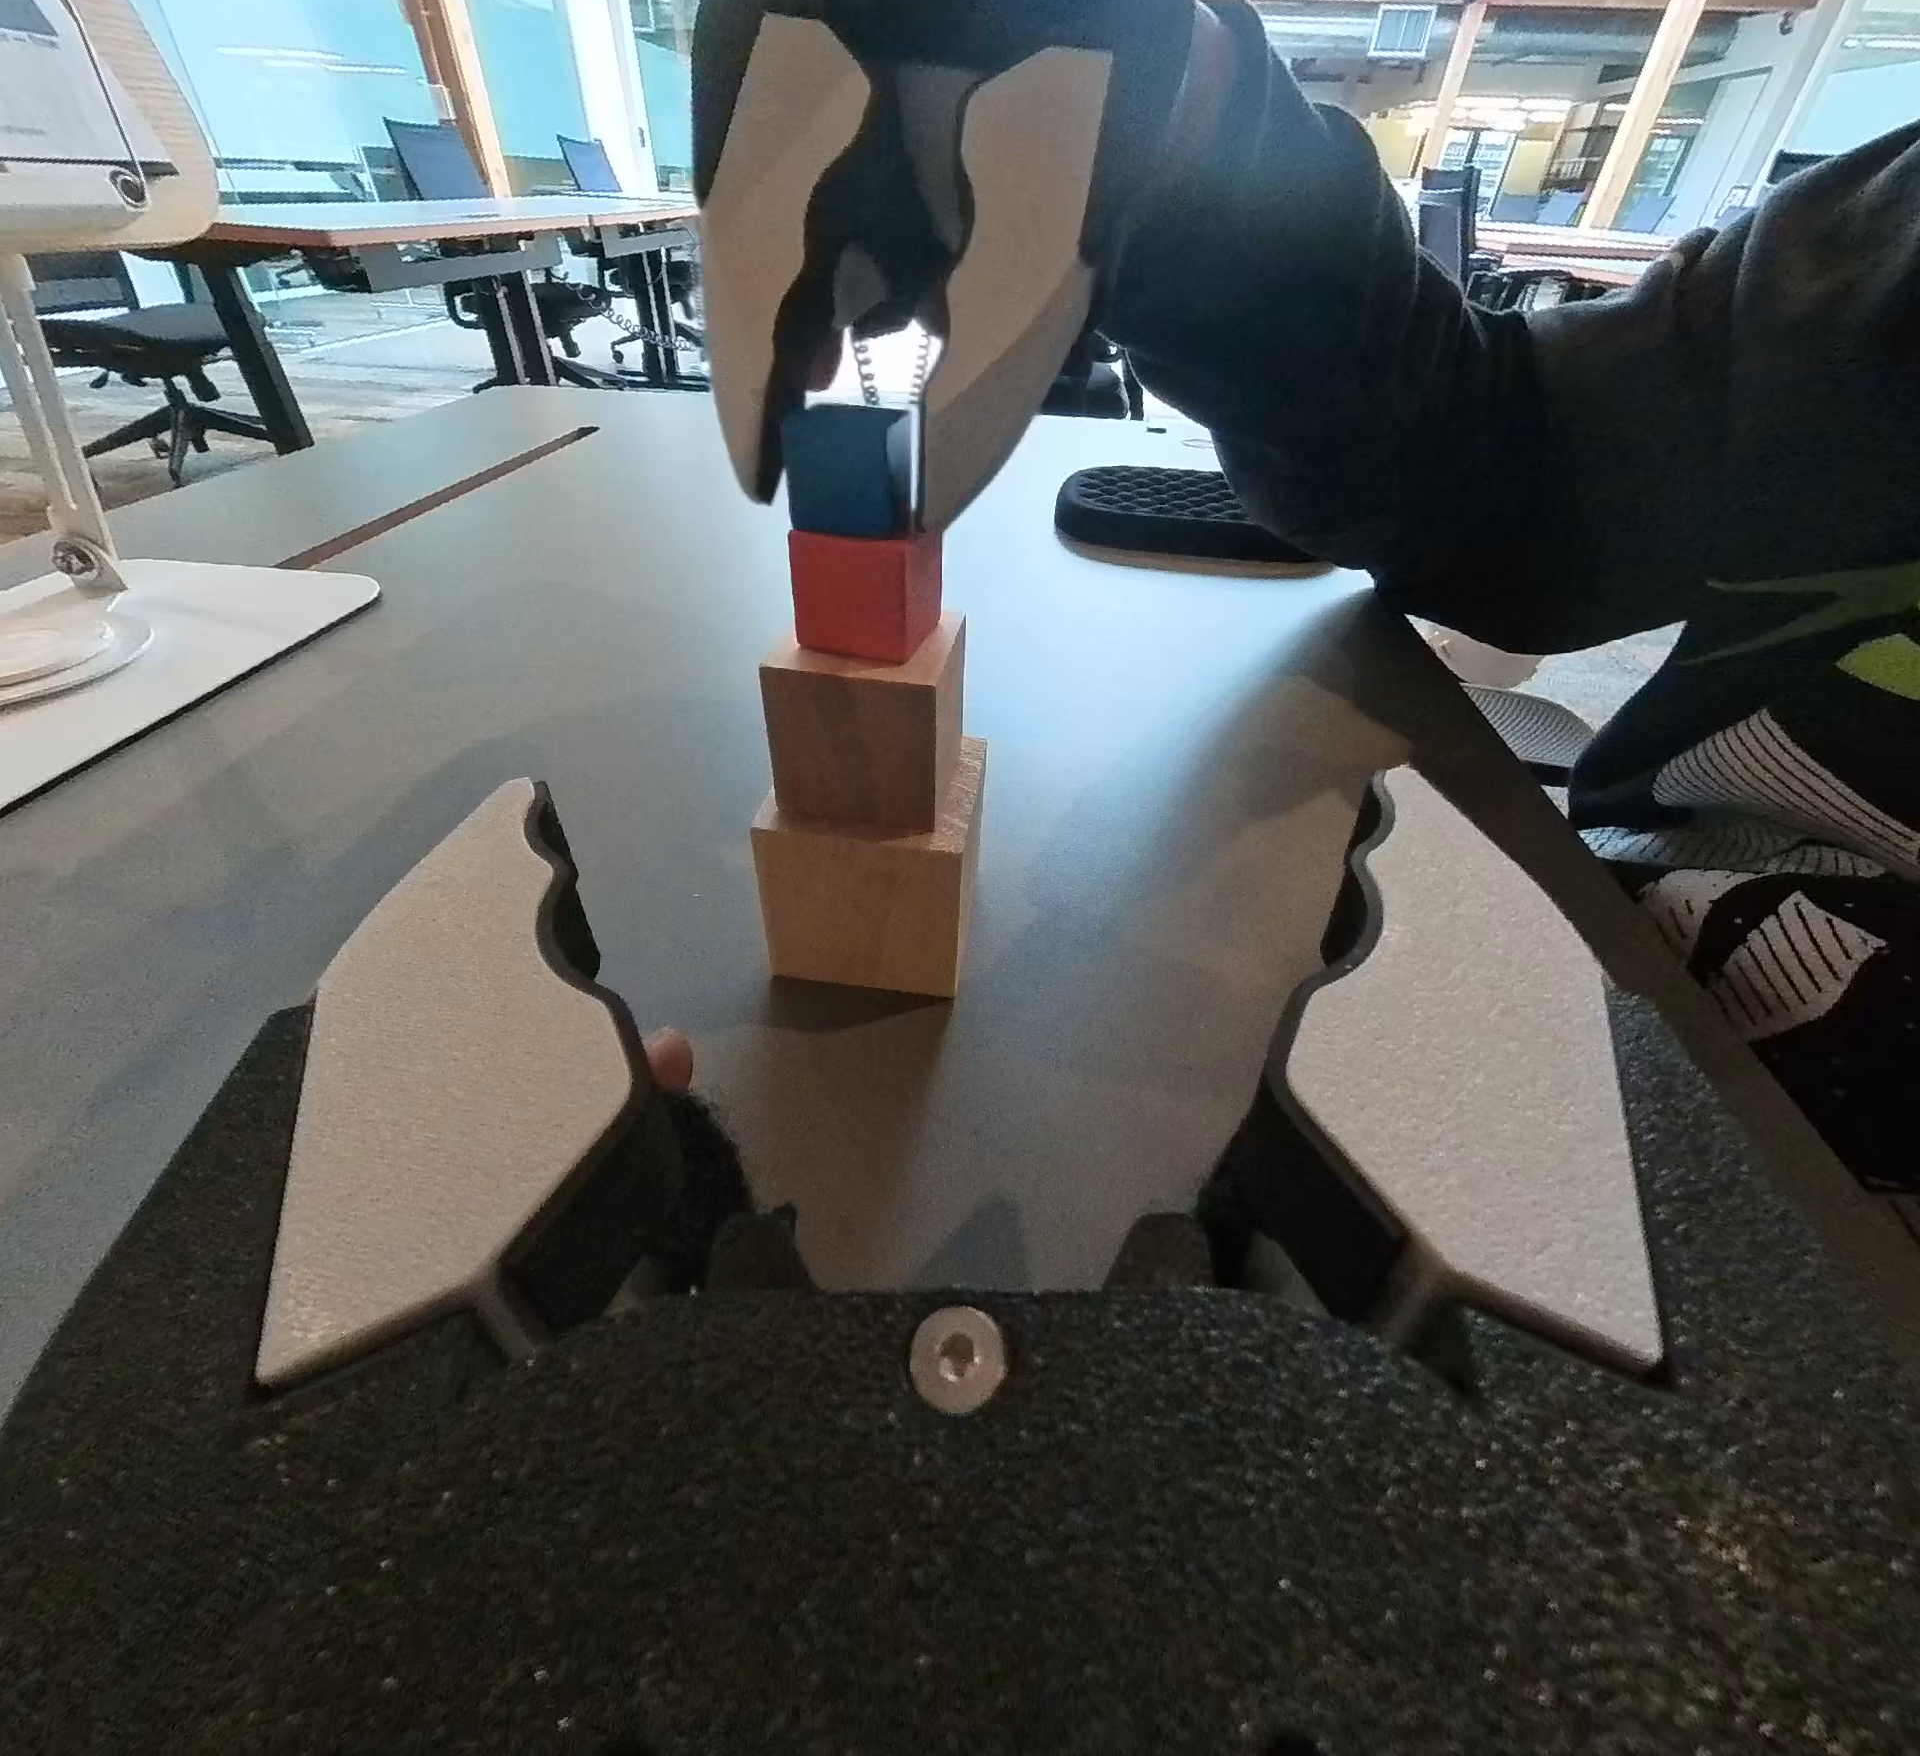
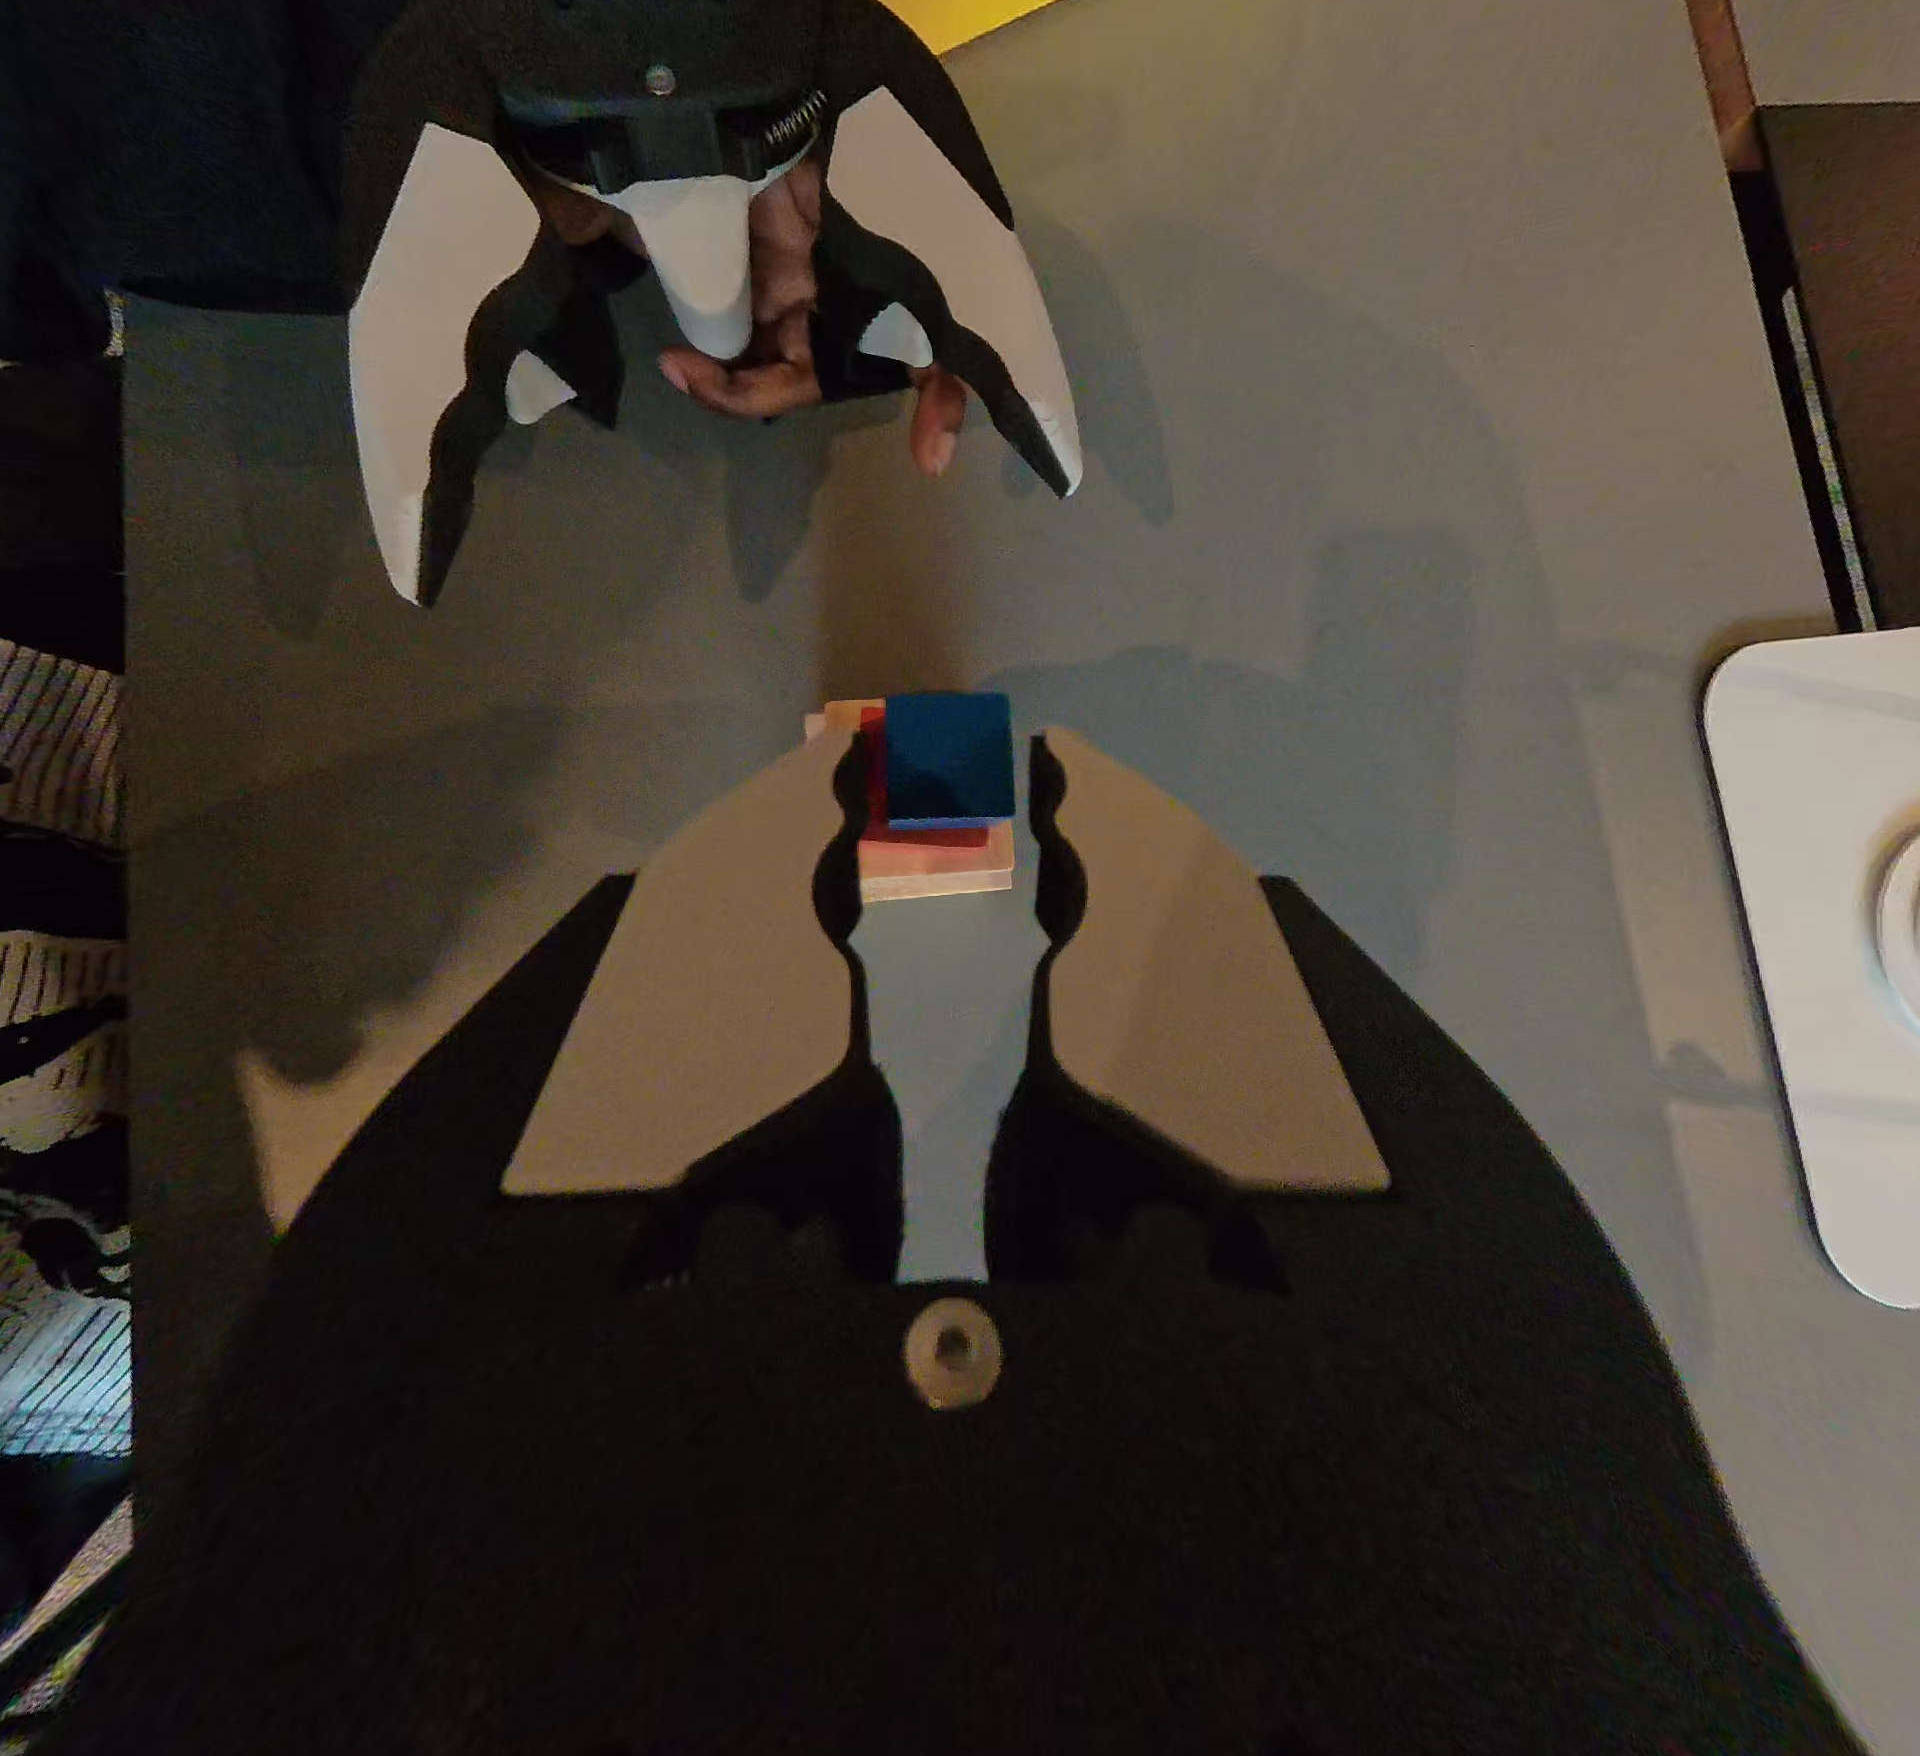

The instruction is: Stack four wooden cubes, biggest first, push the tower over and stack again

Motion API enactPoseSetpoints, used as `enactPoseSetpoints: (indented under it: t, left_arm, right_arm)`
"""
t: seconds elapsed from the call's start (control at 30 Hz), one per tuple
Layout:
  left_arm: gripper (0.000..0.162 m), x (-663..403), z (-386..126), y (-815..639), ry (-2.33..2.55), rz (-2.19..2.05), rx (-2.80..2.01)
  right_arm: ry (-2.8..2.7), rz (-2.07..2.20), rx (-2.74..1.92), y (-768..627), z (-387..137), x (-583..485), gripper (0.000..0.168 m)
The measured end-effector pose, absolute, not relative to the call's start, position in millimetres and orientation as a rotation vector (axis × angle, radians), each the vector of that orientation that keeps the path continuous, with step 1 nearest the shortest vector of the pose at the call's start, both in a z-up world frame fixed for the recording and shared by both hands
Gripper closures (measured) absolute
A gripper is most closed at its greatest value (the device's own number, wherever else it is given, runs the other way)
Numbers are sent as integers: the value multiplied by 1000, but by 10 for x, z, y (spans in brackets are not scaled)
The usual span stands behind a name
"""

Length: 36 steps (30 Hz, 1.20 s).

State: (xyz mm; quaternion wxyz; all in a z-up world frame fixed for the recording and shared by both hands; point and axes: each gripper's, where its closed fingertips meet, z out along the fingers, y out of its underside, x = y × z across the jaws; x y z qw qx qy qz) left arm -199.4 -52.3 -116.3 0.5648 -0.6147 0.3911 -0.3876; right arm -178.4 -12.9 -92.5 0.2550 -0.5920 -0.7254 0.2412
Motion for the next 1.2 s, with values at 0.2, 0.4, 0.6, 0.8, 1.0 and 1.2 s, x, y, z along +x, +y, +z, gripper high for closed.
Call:
enactPoseSetpoints:
  t: [0.2,0.4,0.6,0.8,1.0,1.2]
  left_arm:
    - [25,-1987,-1169,-527,927,-911,-1447]
    - [26,-1993,-1163,-524,920,-905,-1443]
    - [26,-1999,-1160,-519,915,-906,-1443]
    - [28,-1991,-1168,-525,925,-905,-1446]
    - [31,-1999,-1160,-518,916,-907,-1444]
    - [34,-2007,-1156,-505,904,-909,-1447]
  right_arm:
    - [-1975,657,-1605,-156,-911,-1760,133]
    - [-1935,677,-1566,-195,-776,-1738,129]
    - [-1868,656,-1518,-238,-654,-1528,120]
    - [-1757,740,-1486,-214,-676,-1217,105]
    - [-1694,854,-1394,-208,-841,-932,61]
    - [-1604,938,-1241,-160,-1048,-731,21]
